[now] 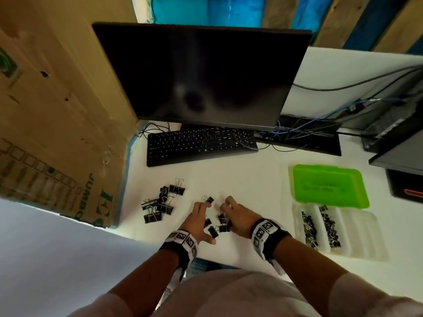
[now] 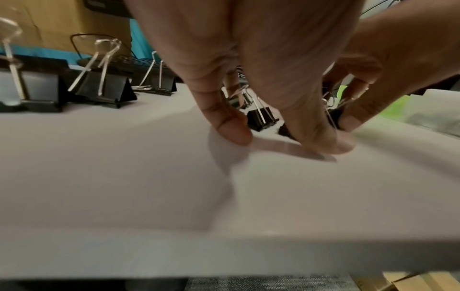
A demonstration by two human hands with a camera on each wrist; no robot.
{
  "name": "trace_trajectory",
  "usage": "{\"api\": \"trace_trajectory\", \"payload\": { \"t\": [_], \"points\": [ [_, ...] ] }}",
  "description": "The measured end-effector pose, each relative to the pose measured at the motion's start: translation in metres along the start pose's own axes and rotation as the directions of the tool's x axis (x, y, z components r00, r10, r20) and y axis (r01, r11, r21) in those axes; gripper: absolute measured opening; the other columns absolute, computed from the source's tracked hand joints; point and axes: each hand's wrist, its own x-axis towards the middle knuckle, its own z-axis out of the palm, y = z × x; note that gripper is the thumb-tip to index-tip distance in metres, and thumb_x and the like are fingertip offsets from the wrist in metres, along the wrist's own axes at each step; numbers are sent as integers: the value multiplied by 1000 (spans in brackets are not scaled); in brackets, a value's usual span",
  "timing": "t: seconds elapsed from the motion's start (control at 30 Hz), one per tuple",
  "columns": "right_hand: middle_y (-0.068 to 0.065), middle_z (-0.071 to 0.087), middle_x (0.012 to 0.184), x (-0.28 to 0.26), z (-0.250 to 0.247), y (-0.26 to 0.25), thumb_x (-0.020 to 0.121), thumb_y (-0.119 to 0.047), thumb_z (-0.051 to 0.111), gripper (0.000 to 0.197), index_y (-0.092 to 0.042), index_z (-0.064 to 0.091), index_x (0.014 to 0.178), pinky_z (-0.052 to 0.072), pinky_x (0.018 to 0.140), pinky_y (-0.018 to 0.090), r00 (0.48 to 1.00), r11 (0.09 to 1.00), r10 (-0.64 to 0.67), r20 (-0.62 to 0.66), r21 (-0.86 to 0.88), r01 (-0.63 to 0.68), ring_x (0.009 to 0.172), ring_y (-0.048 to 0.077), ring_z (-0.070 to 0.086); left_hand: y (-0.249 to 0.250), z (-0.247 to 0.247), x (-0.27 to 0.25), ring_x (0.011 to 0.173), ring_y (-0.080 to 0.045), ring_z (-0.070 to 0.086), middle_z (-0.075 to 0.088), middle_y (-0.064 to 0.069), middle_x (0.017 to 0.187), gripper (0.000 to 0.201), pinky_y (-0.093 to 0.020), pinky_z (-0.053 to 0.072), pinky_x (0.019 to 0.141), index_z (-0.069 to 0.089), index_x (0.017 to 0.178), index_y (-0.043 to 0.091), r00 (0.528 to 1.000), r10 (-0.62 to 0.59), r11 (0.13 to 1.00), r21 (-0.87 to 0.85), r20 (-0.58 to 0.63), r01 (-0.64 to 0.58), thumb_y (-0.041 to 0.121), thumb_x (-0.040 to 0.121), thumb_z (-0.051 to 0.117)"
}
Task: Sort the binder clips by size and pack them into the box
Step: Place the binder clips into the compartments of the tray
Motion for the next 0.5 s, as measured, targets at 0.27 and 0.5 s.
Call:
{"api": "trace_trajectory", "payload": {
  "t": [0.27, 0.5],
  "points": [
    [13, 39, 128, -23, 1, 27, 86, -14, 60, 52, -12, 40, 133, 48, 90, 43, 985, 985, 172, 4, -25, -172, 106, 36, 55, 24, 6, 23, 143, -25, 18, -25, 4, 154, 135, -43, 32, 113, -4, 146, 38, 990, 20, 981, 189, 137, -45, 35, 50, 91],
    [14, 48, 116, -44, -4, 37, 82, -17, 63, 39, -10, 52, 118, 48, 82, 40, 959, 958, 283, -10, 50, -282, 97, 38, 60, 36, 14, 29, 123, -21, 41, 21, 9, 143, 60, -38, 42, 102, 51, 114, 30, 973, 153, 959, 211, 173, -188, 28, 63, 83]
  ]
}}
